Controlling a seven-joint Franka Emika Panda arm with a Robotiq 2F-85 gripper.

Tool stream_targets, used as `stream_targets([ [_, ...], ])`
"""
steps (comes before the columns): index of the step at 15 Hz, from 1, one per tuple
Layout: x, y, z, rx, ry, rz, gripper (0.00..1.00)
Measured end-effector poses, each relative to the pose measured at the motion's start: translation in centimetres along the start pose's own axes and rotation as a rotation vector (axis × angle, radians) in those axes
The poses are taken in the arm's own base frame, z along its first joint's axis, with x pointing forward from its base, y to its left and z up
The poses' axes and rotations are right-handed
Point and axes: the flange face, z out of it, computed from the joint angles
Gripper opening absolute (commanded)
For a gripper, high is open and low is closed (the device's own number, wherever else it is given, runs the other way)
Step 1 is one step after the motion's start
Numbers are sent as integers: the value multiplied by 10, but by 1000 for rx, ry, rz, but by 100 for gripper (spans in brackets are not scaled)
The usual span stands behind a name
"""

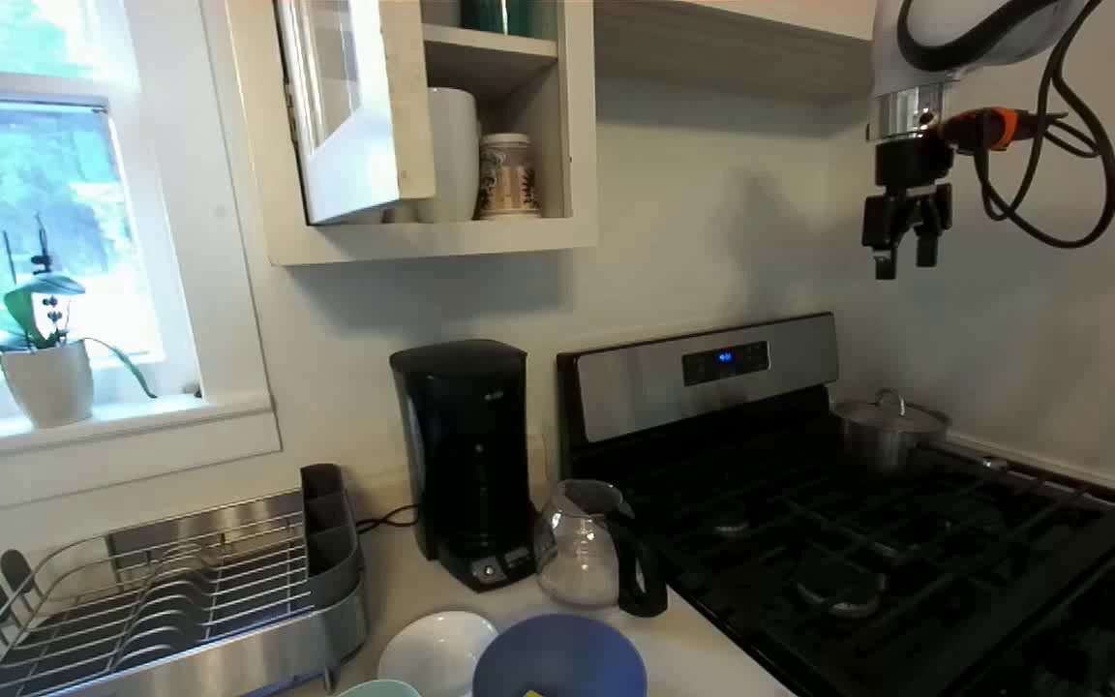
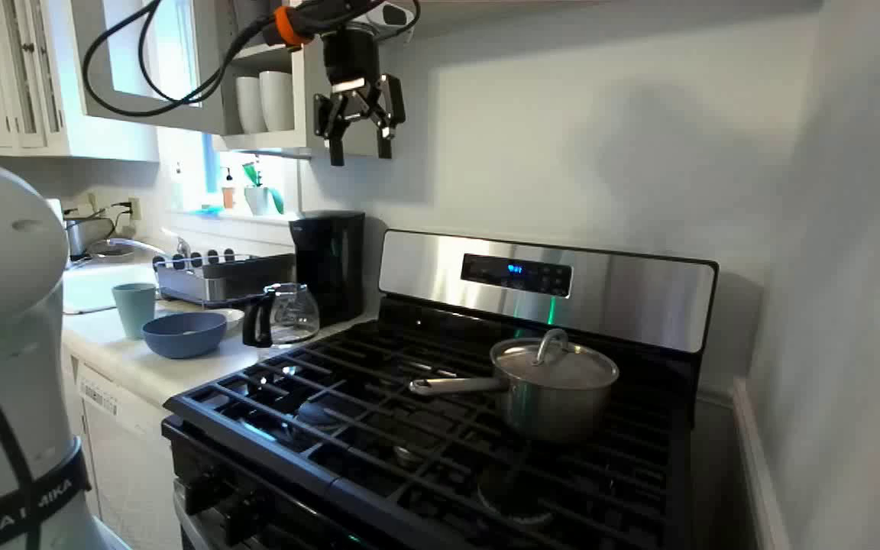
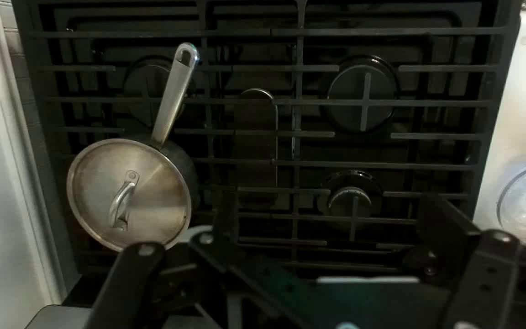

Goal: Press a button on the stove controlling panel

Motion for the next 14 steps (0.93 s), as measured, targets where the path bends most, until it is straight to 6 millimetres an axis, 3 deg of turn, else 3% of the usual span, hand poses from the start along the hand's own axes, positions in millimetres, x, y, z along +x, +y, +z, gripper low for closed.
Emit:
stream_targets([
  [11, 1, 0, 1, 1, -1, 0, 100],
  [14, 18, 7, 14, 55, -12, -26, 100],
])
